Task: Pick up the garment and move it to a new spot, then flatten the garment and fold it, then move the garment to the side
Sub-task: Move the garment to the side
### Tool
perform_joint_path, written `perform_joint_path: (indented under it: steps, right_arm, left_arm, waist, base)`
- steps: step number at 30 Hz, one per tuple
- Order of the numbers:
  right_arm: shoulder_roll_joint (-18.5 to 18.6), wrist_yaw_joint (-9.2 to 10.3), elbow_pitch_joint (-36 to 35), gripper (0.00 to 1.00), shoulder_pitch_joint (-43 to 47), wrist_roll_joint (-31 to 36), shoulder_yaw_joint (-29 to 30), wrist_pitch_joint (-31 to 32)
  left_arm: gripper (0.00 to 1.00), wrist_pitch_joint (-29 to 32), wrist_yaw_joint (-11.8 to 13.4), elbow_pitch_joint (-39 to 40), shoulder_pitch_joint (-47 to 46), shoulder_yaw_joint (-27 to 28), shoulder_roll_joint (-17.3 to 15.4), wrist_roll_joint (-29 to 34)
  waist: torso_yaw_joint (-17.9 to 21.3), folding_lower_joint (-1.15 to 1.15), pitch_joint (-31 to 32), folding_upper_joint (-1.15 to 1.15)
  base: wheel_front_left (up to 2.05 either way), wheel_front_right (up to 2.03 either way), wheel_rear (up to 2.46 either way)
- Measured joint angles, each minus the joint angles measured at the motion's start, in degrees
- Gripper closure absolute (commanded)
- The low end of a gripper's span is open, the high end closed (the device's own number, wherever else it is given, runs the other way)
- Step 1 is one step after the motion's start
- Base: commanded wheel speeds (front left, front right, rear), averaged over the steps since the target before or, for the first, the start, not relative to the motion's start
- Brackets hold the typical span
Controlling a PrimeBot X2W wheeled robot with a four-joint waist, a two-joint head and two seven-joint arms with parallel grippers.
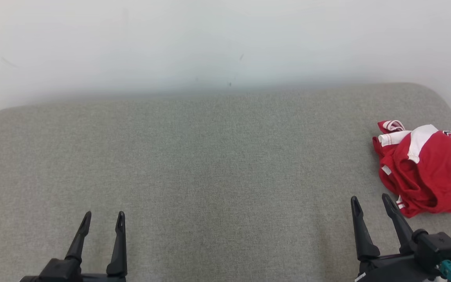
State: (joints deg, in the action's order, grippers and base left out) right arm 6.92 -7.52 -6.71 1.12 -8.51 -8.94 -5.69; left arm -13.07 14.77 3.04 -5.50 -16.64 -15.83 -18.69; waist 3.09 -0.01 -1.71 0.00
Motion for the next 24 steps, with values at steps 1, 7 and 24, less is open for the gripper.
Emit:
perform_joint_path:
  steps: [1, 7, 24]
  right_arm:
    - [-0.1, 0.0, -0.2, 0.0, 0.4, 0.0, 0.2, 0.2]
    - [-0.7, 0.0, -1.3, 0.0, 2.1, 0.5, 0.5, 1.1]
    - [-1.2, 0.0, -2.3, 0.0, 2.5, 0.5, 0.4, 1.6]
  left_arm:
    - [0.0, 0.0, -0.1, -0.1, 0.1, -0.1, 0.0, 0.0]
    - [0.0, 0.5, 0.5, -0.5, 1.2, -0.3, 0.0, -0.3]
    - [0.0, 0.4, 1.2, -0.9, 1.6, -0.1, -0.2, -0.8]
  waist:
    - [-0.1, 0.0, 0.4, 0.0]
    - [-0.5, 0.0, 1.8, 0.0]
    - [-0.9, 0.01, 2.0, 0.0]
  base:
    - [0.0, 0.0, 0.0]
    - [0.0, 0.0, 0.0]
    - [0.0, 0.0, 0.0]
